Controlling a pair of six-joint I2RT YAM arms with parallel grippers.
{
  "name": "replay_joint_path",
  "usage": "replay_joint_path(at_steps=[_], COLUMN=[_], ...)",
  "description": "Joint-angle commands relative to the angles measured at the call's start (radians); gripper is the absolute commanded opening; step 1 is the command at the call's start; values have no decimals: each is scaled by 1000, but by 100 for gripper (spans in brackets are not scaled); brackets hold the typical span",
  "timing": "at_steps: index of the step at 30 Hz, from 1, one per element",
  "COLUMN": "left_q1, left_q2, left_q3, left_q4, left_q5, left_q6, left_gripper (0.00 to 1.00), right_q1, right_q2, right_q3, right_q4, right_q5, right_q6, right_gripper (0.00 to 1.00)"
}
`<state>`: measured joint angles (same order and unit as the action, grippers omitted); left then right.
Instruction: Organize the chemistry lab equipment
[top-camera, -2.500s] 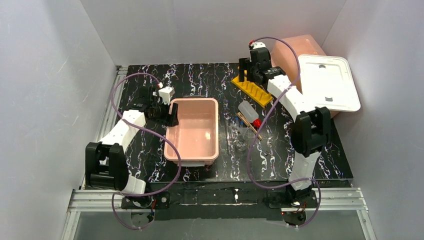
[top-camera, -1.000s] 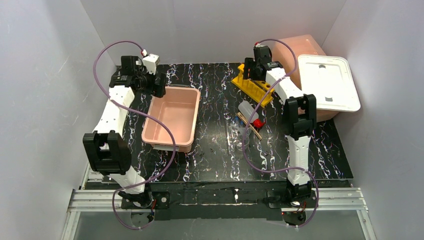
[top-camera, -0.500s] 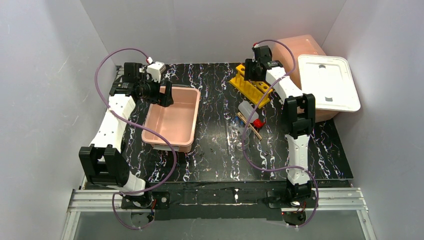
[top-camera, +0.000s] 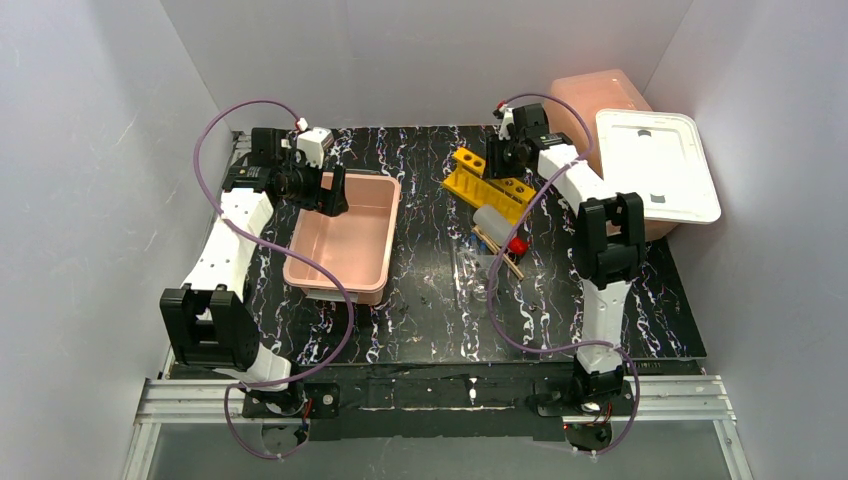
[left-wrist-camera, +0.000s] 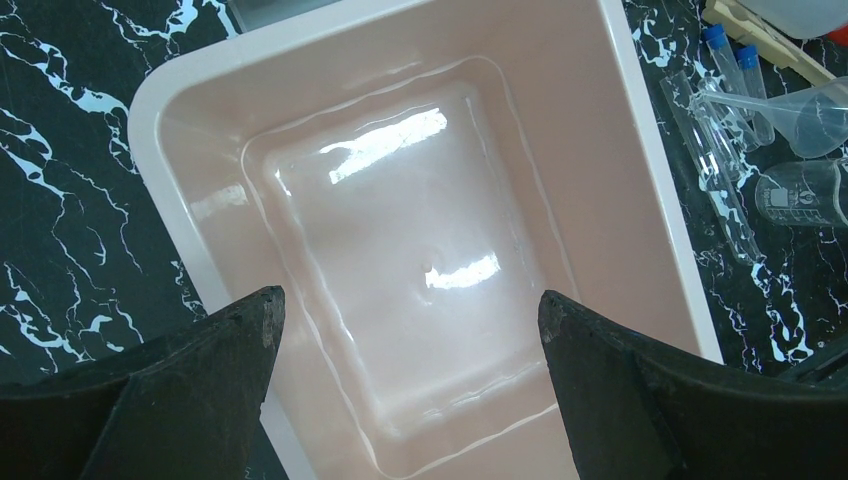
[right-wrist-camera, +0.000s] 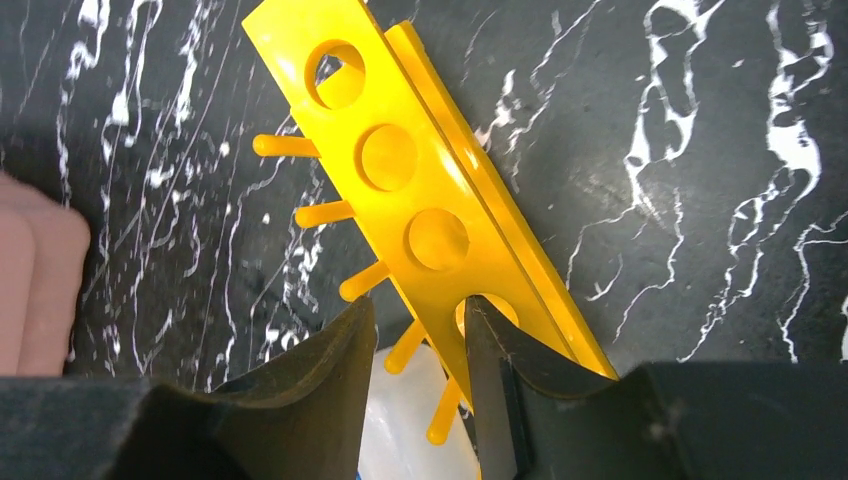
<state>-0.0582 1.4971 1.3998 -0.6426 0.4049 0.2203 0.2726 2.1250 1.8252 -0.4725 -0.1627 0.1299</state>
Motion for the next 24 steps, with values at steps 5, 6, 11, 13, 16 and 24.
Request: replay_joint_path(at_steps=[5,6,11,13,16,24], left_q1=[1,1,1,0,1,1], left_q2=[-7,-6,-8,-13,-19,-36], left_q3=[-3,0,7,8,9,28], left_q4=[1,1,2,1,3,7], left_q5=[37,37,37,38,35,3], left_q6=[10,11,13,13,9,-19], left_gripper=[98,98,98,98,98,98], right_q1=[7,7,26,44,82,165], right_q2=[-97,-107,-137,-151,-170,-383], right_q3=[-91,-92,-70,-73,-83,-170], right_q4=[-105,-104,-143,-161,-172,-67], right_q5=[-125,-124,-135,-116,21,319], right_q6=[-195,-203,-238,-251,-230,-141], right_gripper=[49,50,53,58,73,84])
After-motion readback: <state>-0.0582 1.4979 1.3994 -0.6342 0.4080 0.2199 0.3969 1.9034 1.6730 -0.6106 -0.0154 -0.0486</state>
